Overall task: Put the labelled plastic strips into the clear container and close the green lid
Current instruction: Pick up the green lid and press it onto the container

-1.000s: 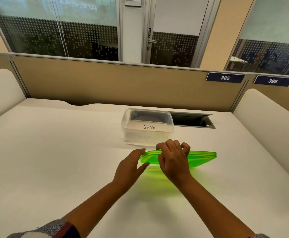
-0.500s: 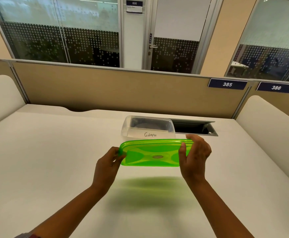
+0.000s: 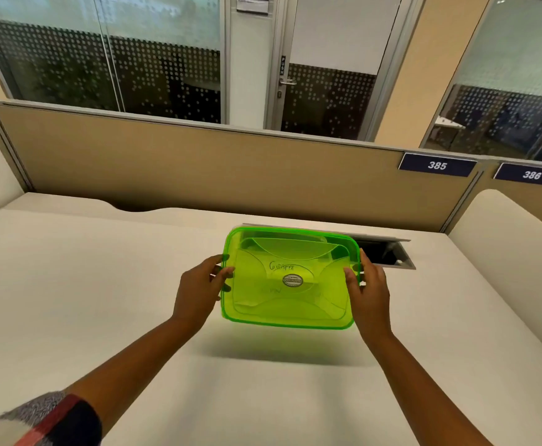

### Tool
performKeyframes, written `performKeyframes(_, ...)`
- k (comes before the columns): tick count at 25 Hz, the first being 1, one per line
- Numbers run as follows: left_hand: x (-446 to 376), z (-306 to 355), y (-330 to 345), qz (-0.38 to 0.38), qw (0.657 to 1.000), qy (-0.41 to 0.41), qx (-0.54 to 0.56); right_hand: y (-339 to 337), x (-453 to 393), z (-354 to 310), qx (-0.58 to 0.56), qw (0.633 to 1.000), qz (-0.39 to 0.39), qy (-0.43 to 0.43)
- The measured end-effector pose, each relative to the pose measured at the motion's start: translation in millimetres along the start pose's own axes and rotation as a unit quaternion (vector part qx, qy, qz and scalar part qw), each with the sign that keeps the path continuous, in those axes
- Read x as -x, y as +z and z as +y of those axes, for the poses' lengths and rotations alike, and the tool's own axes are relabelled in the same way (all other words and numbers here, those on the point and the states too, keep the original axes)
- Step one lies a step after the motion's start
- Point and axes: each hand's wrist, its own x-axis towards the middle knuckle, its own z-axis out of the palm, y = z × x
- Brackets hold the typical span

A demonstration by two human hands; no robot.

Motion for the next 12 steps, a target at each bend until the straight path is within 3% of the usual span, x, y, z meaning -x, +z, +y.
performKeyframes(8, -88.8, 5.8, 25.5, 0.025, 0.989, 0.039, -0.140, 44.5, -80.2, 9.6, 0.082, 0.991, -0.073, 0.078)
performKeyframes(12, -112.3, -7.0, 38.6, 0.015, 0.978, -0.001, -0.207, 58.8, -98.6, 20.2, 0.133, 0.976, -0.093, 0.142)
